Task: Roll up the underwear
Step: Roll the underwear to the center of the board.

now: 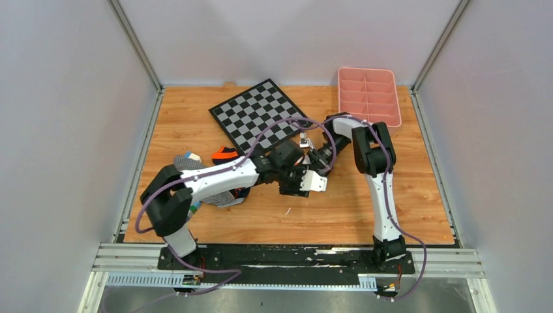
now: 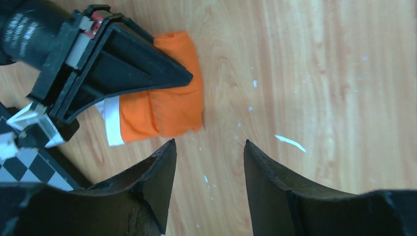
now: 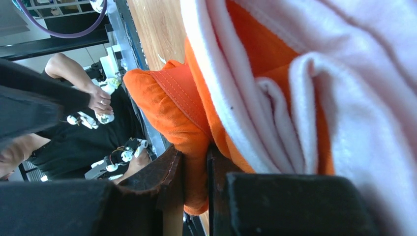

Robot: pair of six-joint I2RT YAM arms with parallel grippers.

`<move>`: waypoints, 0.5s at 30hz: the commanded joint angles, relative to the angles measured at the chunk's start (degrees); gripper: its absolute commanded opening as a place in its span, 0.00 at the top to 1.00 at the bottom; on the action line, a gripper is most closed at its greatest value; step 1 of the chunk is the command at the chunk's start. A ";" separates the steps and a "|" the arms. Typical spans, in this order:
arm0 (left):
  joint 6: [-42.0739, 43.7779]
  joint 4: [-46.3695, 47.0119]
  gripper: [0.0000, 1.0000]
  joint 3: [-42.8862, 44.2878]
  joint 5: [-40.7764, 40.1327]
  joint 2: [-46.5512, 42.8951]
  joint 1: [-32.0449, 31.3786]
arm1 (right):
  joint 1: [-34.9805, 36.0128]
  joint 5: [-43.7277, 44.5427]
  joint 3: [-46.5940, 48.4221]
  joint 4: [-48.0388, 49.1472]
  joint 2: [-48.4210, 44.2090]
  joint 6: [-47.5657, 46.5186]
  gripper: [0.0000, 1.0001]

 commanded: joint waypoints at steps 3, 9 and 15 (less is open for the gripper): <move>6.84 14.68 0.39 1.35 -8.58 8.06 -2.37 | 1.17 7.68 -2.14 9.65 2.26 -1.04 1.00; 7.57 18.19 0.38 2.27 -12.34 14.12 -2.54 | 1.18 7.42 -2.57 9.82 2.01 -1.05 1.00; 6.53 13.53 0.42 5.37 -11.21 18.98 -2.54 | 1.17 7.13 -2.22 9.36 2.34 -1.41 1.00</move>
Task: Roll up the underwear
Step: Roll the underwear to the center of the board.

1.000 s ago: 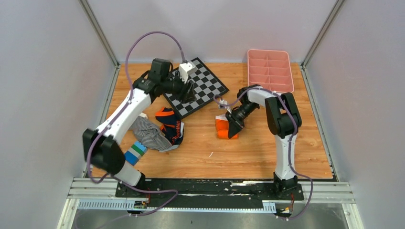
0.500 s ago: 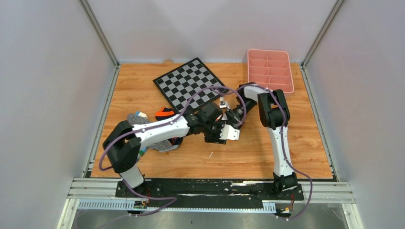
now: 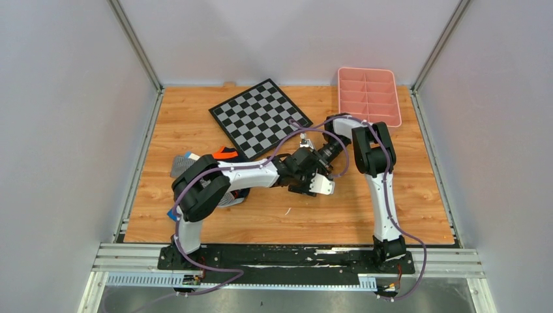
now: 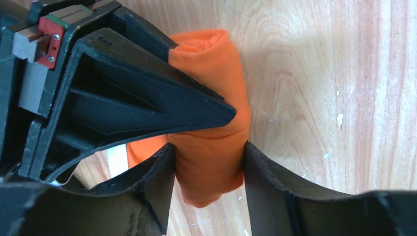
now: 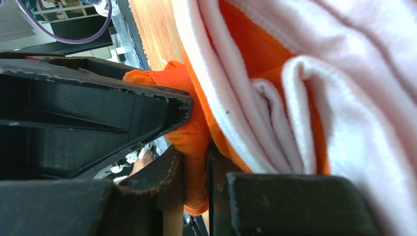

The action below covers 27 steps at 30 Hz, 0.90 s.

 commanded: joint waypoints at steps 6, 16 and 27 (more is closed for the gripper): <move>-2.31 -5.08 0.76 5.62 5.49 4.83 -0.37 | 1.17 7.11 -1.87 8.86 2.35 -2.75 1.00; -7.32 -20.32 0.97 9.50 15.12 8.17 0.98 | -2.15 4.90 -5.21 6.99 -12.24 -6.08 0.45; -18.93 -22.32 0.97 8.49 33.14 9.71 7.23 | -17.39 2.38 -11.42 27.61 -47.20 3.57 0.25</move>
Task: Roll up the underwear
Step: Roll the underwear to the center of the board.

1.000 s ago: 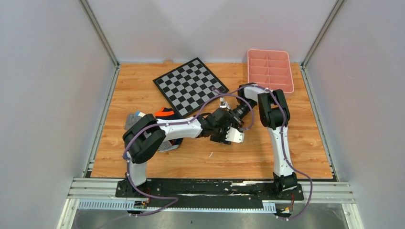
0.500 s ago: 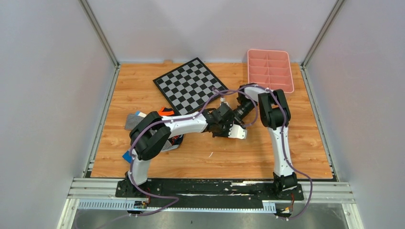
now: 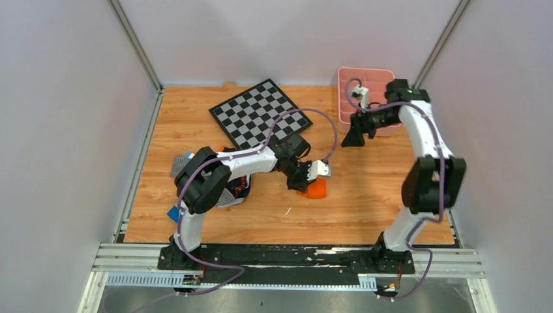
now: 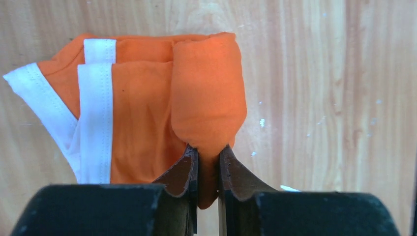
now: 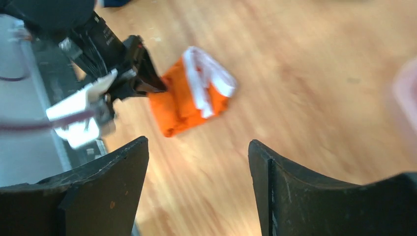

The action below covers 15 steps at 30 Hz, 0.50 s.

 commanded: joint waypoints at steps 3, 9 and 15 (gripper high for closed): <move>-8.09 -17.56 0.96 9.17 19.69 12.62 4.95 | -2.93 5.45 -26.79 41.16 -31.40 9.47 0.20; -14.84 -21.55 0.96 17.33 30.33 21.86 8.83 | -1.68 -1.22 -44.76 51.62 -40.88 6.18 0.04; -15.79 -23.90 0.94 21.32 33.07 26.08 9.71 | 14.89 11.15 -47.93 36.91 -35.82 -15.97 0.38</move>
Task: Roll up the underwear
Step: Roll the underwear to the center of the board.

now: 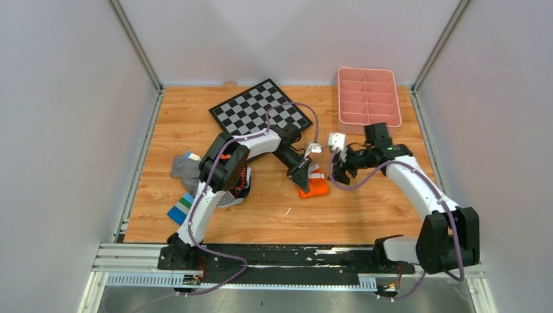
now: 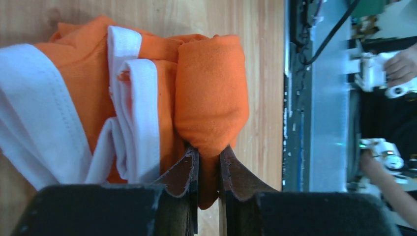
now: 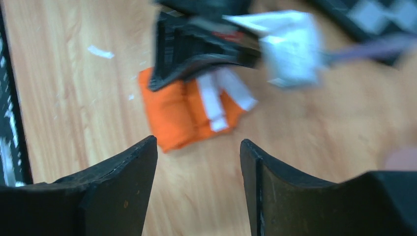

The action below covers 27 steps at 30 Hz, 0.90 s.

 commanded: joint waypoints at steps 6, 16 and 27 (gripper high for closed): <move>-1.14 -7.54 0.93 2.39 -1.63 6.93 -0.91 | 19.13 16.45 -5.40 2.79 5.85 -15.82 0.35; -2.12 -8.34 0.92 4.42 -1.18 8.60 -0.73 | 24.76 20.26 -10.58 7.12 8.22 -20.10 0.34; -1.21 -9.82 0.63 4.78 -5.25 7.34 -0.78 | 25.27 19.71 -11.02 12.60 11.09 -14.65 0.82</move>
